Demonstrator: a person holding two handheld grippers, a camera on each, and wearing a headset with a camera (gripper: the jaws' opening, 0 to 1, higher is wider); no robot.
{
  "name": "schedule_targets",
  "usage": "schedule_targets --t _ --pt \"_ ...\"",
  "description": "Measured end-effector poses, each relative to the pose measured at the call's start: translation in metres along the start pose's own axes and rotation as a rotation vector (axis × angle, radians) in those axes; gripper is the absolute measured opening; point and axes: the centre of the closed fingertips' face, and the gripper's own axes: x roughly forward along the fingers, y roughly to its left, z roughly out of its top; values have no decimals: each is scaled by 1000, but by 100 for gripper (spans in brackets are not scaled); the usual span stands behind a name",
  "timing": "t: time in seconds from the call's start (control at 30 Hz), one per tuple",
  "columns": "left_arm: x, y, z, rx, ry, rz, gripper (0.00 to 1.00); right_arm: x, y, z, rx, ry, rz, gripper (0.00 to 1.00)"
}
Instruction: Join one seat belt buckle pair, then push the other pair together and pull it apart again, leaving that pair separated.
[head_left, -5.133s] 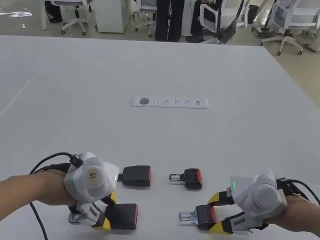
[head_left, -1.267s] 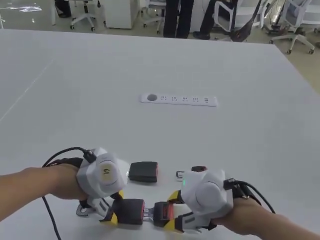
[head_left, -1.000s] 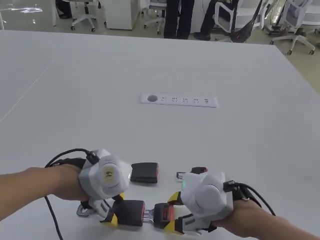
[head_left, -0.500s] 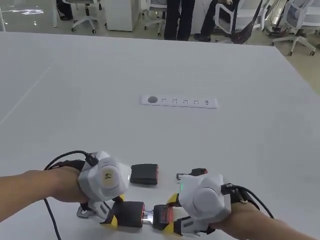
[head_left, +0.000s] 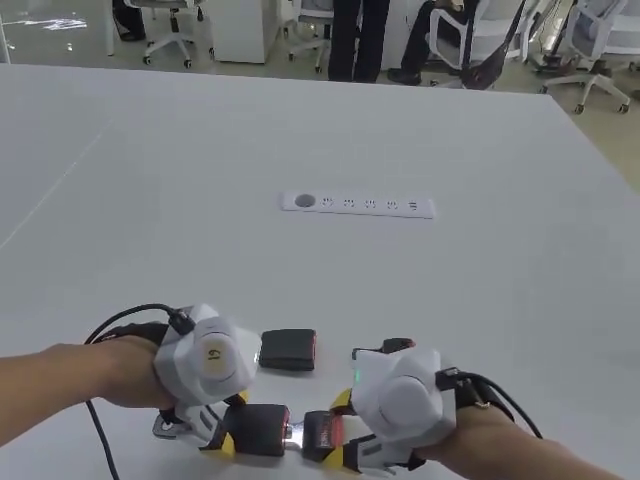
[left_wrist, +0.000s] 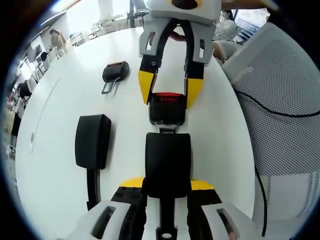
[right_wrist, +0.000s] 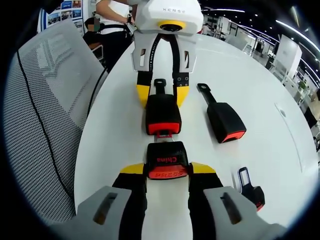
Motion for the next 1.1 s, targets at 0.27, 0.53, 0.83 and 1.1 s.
schedule_targets --t 0.27,0.53,0.83,1.1 --pt "1 0 0 7 -1 -1 31 1 -1 0 -3 7 -2 29" --pt "0 1 1 12 0 2 31 5 -1 4 5 7 -6 29" --pt "1 0 1 5 -6 3 31 6 -1 5 32 11 -11 29" --pt "0 0 2 1 -5 3 31 7 0 7 43 23 -17 29"
